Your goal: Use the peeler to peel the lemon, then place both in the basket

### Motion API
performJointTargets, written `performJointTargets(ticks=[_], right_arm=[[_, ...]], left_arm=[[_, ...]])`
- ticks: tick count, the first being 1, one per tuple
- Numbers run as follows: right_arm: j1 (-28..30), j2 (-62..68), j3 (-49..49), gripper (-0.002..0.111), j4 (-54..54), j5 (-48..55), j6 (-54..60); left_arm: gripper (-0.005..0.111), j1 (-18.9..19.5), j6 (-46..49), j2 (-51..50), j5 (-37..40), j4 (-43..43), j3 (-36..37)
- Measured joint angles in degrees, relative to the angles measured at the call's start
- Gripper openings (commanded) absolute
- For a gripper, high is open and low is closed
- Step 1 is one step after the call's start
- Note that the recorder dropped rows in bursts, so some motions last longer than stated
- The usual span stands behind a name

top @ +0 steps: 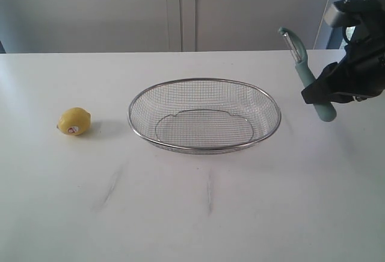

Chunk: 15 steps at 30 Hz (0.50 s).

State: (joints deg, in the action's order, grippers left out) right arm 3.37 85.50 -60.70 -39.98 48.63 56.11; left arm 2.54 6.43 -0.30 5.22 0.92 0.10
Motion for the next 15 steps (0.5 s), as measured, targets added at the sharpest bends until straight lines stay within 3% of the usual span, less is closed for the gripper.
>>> performJointTargets(ticks=[5, 10, 15], right_arm=[[0.00, 0.00, 0.00, 0.000, 0.00, 0.00, 0.00], [0.00, 0.00, 0.00, 0.000, 0.00, -0.12, 0.00], [0.00, 0.00, 0.00, 0.000, 0.00, -0.35, 0.00]], left_arm=[[0.001, 0.00, -2.02, 0.00, -6.22, -0.23, 0.00], [0.001, 0.00, -11.15, 0.02, -13.40, -0.23, 0.00], [0.001, 0.00, -20.26, 0.12, -25.27, -0.48, 0.00]])
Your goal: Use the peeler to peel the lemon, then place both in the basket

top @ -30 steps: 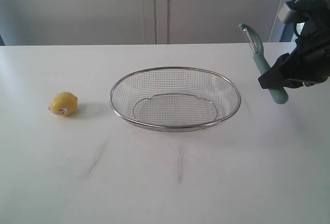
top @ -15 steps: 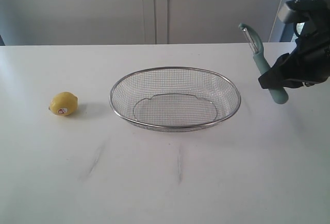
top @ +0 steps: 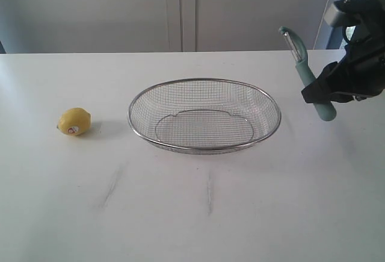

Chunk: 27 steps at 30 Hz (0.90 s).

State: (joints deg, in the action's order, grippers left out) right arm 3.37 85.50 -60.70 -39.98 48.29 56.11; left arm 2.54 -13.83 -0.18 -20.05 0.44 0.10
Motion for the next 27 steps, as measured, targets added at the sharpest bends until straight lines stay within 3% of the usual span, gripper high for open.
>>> performJointTargets(ticks=[4, 6, 13, 19, 21, 23, 27], right_arm=[[0.00, 0.00, 0.00, 0.000, 0.00, 0.00, 0.00], [0.00, 0.00, 0.00, 0.000, 0.00, 0.00, 0.00], [0.00, 0.00, 0.00, 0.000, 0.00, -0.23, 0.00], [0.00, 0.00, 0.00, 0.000, 0.00, -0.57, 0.00], [0.00, 0.00, 0.00, 0.000, 0.00, -0.67, 0.00], [0.00, 0.00, 0.00, 0.000, 0.00, -0.67, 0.00], [0.00, 0.00, 0.00, 0.000, 0.00, -0.67, 0.00]], left_arm=[[0.001, 0.00, -3.64, 0.00, -14.35, -0.44, 0.00], [0.001, 0.00, -3.88, 0.00, -17.13, -0.44, 0.00], [0.001, 0.00, -3.82, -6.33, -16.46, -0.44, -4.48], [0.001, 0.00, -0.03, -21.76, -16.06, -0.44, -13.83], [0.001, 0.00, 0.92, -29.03, -12.22, -0.85, -18.69], [0.000, 0.00, 6.69, -39.02, -1.34, -0.85, -26.02], [0.000, 0.00, 12.26, -51.31, 12.77, -0.85, -33.37]])
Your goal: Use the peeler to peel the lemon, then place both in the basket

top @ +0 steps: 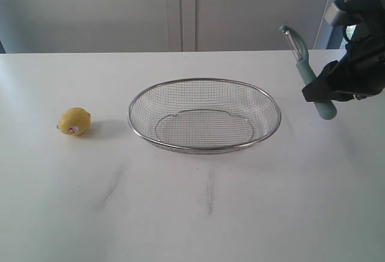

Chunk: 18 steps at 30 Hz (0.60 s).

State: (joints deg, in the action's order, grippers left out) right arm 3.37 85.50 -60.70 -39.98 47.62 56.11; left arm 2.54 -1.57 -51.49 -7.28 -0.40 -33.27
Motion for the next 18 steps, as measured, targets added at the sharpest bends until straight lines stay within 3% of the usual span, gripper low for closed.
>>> performJointTargets(ticks=[3, 5, 11, 18], right_arm=[[0.00, 0.00, 0.00, 0.000, 0.00, 0.00, 0.00], [0.00, 0.00, 0.00, 0.000, 0.00, 0.00, 0.00], [0.00, 0.00, 0.00, 0.000, 0.00, 0.00, 0.00], [0.00, 0.00, 0.00, 0.000, 0.00, 0.00, 0.00]], left_arm=[[0.000, 0.00, 1.57, -12.87, 24.30, -0.26, -10.38], [0.000, -0.56, 6.59, -18.39, 35.54, -2.72, -16.85], [0.000, -5.54, 20.56, -26.35, 52.10, -14.27, -26.65], [0.000, -13.43, 22.49, -37.94, 70.74, -11.82, -42.56]])
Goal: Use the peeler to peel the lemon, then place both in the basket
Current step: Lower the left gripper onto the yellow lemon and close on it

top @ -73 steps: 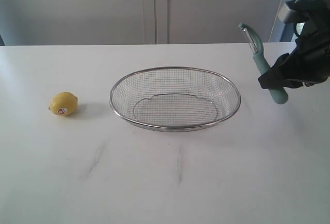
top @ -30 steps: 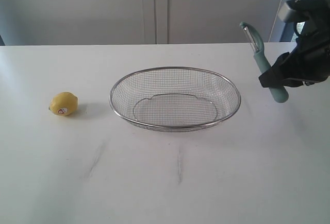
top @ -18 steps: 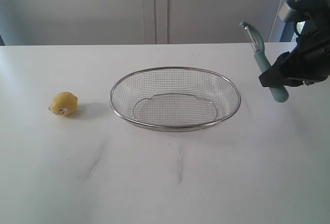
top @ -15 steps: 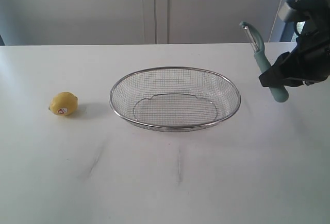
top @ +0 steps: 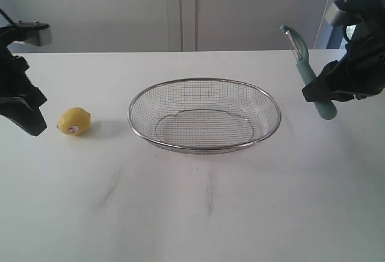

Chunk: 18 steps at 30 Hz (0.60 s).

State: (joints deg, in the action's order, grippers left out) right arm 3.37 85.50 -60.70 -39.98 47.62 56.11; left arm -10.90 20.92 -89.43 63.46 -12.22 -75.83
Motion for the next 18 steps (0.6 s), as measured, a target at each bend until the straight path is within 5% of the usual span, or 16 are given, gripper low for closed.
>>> performJointTargets(ticks=[7, 18], right_arm=[[0.00, 0.00, 0.00, 0.000, 0.00, -0.10, 0.00], [0.00, 0.00, 0.00, 0.000, 0.00, -0.10, 0.00]], left_arm=[[0.000, -4.37, 5.11, -4.02, 1.02, 5.84, -6.90], [0.002, -4.52, 15.10, -4.07, -2.38, 9.69, -7.01]])
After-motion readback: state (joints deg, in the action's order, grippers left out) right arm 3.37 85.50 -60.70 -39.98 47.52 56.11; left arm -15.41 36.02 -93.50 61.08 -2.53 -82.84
